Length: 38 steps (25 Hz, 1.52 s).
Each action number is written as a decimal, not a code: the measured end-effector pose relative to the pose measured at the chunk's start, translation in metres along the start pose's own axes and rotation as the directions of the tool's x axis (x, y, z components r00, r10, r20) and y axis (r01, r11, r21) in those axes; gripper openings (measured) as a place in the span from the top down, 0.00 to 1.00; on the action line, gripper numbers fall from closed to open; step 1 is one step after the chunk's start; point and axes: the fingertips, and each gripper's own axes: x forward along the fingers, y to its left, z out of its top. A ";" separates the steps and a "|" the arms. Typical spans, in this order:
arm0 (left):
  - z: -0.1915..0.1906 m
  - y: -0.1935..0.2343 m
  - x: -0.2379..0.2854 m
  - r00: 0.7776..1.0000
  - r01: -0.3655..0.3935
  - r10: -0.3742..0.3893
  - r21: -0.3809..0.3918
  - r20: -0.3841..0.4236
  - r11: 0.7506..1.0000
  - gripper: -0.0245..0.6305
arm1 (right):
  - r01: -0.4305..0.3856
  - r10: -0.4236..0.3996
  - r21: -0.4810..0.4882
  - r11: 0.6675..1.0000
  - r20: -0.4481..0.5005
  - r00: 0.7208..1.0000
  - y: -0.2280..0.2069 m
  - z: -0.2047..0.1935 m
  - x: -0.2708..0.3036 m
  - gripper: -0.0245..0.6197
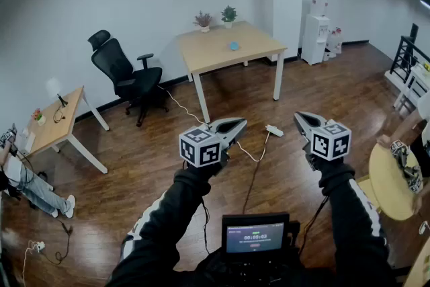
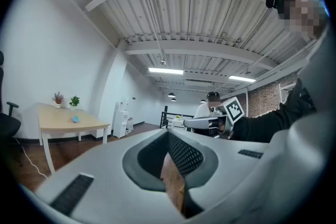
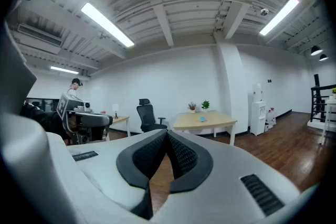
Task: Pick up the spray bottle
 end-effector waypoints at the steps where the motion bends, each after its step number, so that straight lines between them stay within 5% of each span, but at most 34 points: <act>1: 0.000 0.011 0.002 1.000 0.003 -0.003 -0.001 -0.002 1.000 0.96 | 0.001 -0.001 0.003 1.000 0.003 1.000 -0.002 -0.001 0.010 0.95; 9: -0.009 0.094 0.058 1.000 -0.013 0.013 -0.044 0.007 0.999 0.96 | 0.001 -0.003 0.045 0.999 0.028 1.000 -0.063 -0.004 0.081 0.95; 13: 0.011 0.149 0.108 1.000 -0.008 0.009 -0.031 0.020 0.999 0.96 | -0.009 0.008 0.030 1.000 0.034 0.999 -0.127 0.017 0.134 0.95; 23: 0.069 0.324 0.243 0.987 -0.157 0.158 -0.045 0.016 0.987 0.96 | -0.090 0.089 0.052 0.995 0.031 0.996 -0.306 0.079 0.302 0.95; 30: 0.075 0.491 0.272 0.985 -0.175 0.175 -0.014 -0.006 0.984 0.96 | -0.092 0.091 0.058 0.994 0.027 0.996 -0.349 0.101 0.470 0.95; 38: 0.122 0.749 0.270 0.993 -0.120 0.120 0.032 -0.005 0.992 0.96 | -0.060 0.060 0.047 0.997 -0.002 0.998 -0.356 0.155 0.733 0.95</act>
